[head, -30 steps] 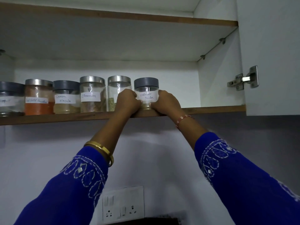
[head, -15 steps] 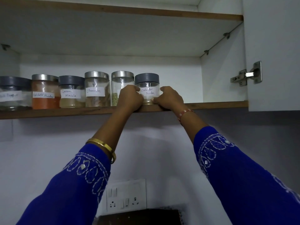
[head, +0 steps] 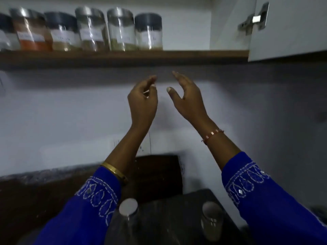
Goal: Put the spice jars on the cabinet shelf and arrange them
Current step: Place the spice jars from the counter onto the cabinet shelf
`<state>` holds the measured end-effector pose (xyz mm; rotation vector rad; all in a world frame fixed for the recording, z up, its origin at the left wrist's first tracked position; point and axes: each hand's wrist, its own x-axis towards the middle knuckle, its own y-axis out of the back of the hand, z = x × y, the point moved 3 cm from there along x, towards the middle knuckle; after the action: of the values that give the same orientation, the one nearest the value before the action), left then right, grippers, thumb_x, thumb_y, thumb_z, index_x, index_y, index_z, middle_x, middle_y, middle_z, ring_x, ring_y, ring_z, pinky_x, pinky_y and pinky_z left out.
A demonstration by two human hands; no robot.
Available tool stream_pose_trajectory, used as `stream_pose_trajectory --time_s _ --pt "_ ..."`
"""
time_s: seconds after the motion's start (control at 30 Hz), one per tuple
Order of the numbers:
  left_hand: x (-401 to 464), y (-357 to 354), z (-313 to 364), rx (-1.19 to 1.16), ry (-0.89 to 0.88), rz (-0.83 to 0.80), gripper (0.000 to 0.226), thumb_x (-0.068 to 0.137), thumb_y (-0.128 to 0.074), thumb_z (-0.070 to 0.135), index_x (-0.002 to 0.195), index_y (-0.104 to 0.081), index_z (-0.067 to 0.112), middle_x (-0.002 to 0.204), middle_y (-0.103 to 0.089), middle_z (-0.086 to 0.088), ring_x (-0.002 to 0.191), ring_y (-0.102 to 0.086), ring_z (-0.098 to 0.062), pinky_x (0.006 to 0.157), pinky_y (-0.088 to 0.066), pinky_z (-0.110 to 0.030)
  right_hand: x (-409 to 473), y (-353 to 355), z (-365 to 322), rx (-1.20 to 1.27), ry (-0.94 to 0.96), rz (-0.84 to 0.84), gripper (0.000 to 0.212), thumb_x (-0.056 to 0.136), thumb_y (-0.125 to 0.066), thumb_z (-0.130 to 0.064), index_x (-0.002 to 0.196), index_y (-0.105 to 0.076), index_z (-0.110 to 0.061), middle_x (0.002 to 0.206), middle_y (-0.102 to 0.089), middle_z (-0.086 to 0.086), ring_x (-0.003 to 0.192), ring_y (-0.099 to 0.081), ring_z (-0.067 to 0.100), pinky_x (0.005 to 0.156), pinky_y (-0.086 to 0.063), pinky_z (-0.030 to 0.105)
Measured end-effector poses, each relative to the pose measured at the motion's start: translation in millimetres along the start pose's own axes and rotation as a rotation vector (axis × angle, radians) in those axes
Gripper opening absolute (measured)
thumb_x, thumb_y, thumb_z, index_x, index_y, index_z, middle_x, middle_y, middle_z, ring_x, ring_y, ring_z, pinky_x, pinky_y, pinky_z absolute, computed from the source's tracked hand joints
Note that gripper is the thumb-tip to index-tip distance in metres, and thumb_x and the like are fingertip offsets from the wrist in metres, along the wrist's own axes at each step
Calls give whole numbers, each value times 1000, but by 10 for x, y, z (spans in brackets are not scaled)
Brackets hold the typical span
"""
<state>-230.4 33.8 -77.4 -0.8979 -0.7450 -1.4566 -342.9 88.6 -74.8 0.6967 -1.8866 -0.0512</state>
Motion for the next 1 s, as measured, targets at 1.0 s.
stream_pose_trajectory --time_s 1.0 --pt "-3641 -768 -1322 157 1015 -570 21 94 -44 5 103 -62 7 92 -53 7 80 -50 -4 65 -37 -8 -3354 -136 2334 -216 -877 -696 86 75 -74 -30 145 -25 -14 149 -30 12 138 -30 30 112 -33 47"
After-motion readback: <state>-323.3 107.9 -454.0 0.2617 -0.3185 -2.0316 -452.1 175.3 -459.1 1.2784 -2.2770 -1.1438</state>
